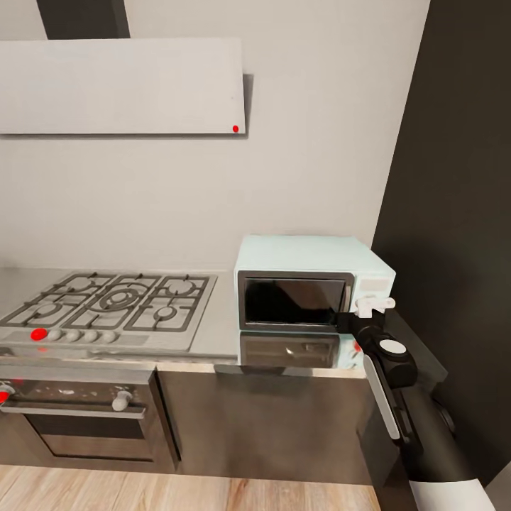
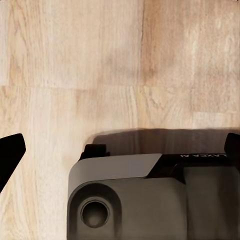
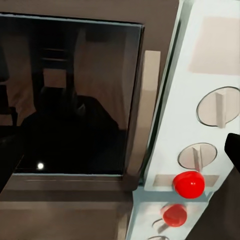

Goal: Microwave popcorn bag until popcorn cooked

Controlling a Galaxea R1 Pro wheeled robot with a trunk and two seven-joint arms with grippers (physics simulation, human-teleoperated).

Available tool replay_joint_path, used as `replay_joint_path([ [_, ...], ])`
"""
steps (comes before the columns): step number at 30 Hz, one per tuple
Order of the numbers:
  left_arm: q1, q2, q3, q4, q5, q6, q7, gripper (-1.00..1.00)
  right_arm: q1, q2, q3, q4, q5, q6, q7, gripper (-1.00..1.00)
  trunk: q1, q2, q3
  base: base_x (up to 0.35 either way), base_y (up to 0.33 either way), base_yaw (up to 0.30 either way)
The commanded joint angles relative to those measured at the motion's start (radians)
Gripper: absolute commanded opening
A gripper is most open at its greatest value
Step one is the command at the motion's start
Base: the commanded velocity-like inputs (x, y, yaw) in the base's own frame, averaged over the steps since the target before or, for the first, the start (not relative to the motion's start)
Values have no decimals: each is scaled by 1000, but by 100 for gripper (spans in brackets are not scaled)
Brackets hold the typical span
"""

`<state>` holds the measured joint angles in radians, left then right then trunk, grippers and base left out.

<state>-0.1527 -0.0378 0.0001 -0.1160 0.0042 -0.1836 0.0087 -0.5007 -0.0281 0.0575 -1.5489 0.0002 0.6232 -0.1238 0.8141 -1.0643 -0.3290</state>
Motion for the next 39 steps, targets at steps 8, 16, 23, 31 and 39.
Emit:
replay_joint_path([
  [8, -1, -1, -2, 1, 0, -4, 2, 100, -1, -1, 2, 0, 0, 6, -9, 100, 0, -1, -1, 3, 0, 0],
  [16, -1, -1, -2, 1, 0, -4, 2, 100, -2, -3, -1, 3, -1, 6, -10, 100, 0, -1, -1, 0, 0, 0],
  [23, -1, -1, -1, 1, 0, -4, 2, 100, -2, -3, -1, 5, -3, 6, -11, 100, 0, -1, -1, 0, 0, 0],
  [31, -1, -1, -1, 1, 0, -4, 1, 100, -2, -1, -2, 73, -5, -5, -13, 100, 0, -1, -1, 0, 0, 0],
  [39, -1, 0, 0, 2, 1, -4, 2, 100, -2, -2, -2, 78, -2, -11, -11, 100, 0, -1, -1, 0, 0, 0],
])
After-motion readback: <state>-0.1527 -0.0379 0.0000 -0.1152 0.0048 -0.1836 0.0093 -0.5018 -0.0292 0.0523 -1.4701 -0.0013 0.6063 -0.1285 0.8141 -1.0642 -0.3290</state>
